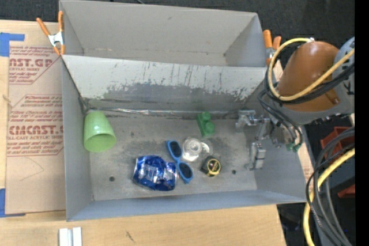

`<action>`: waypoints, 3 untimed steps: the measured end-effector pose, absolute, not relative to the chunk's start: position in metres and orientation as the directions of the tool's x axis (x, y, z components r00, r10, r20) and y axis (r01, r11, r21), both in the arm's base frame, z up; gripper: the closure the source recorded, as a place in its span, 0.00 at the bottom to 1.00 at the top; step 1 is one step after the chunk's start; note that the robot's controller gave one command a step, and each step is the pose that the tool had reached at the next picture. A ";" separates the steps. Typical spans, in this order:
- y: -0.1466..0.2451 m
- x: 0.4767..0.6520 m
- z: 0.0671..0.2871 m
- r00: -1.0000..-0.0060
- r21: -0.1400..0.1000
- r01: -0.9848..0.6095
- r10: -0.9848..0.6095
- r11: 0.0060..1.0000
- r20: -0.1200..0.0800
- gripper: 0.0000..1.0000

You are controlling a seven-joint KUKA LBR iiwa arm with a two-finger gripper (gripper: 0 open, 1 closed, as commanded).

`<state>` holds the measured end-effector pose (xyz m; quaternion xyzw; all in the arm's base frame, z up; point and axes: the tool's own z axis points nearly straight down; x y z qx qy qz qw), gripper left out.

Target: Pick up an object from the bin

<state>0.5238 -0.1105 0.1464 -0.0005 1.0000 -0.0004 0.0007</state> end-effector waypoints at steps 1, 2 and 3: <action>-0.089 0.501 0.065 -1.000 0.003 -0.005 -0.005 1.000 0.008 0.00; -0.042 0.510 0.069 -0.991 0.003 0.133 0.133 0.991 0.000 0.00; -0.044 0.510 0.070 -0.991 0.000 0.135 0.135 0.991 0.000 1.00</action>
Offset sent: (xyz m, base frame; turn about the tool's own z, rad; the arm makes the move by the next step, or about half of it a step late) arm -0.0201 0.0193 -0.0764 -0.0019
